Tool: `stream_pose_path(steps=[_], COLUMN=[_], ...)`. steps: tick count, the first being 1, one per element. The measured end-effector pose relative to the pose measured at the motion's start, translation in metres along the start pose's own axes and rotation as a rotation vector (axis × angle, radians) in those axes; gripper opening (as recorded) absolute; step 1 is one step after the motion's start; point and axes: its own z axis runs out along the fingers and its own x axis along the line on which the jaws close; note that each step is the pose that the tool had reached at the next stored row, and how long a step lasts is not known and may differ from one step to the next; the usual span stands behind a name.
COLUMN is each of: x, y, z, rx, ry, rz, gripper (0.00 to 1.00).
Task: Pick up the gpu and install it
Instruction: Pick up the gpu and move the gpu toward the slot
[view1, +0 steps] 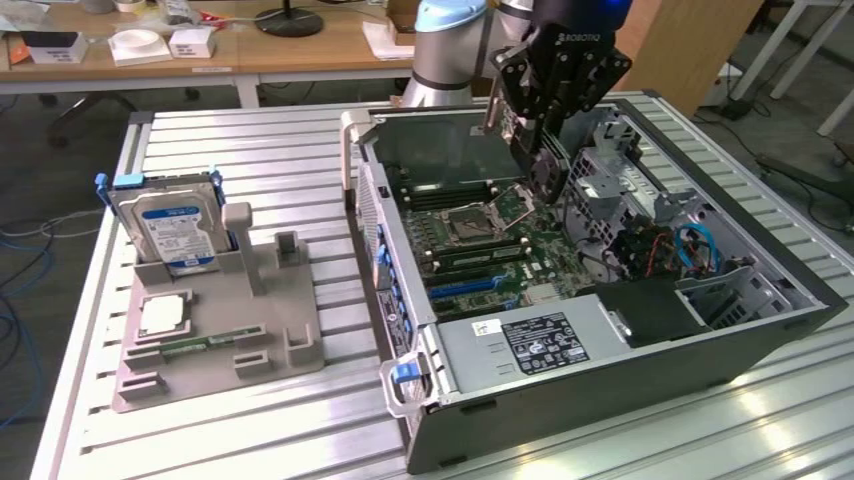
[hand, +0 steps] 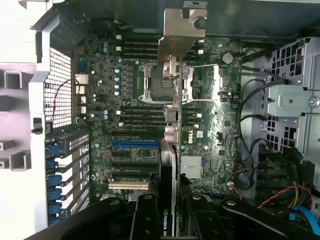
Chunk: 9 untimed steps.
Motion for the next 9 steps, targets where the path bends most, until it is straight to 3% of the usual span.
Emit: stream_pose_path(steps=[9], x=[-0.0092], y=[0.0000], z=[0.0013], rx=[-0.0001], ry=[0.0001], rz=[0.000], gripper=[0.26])
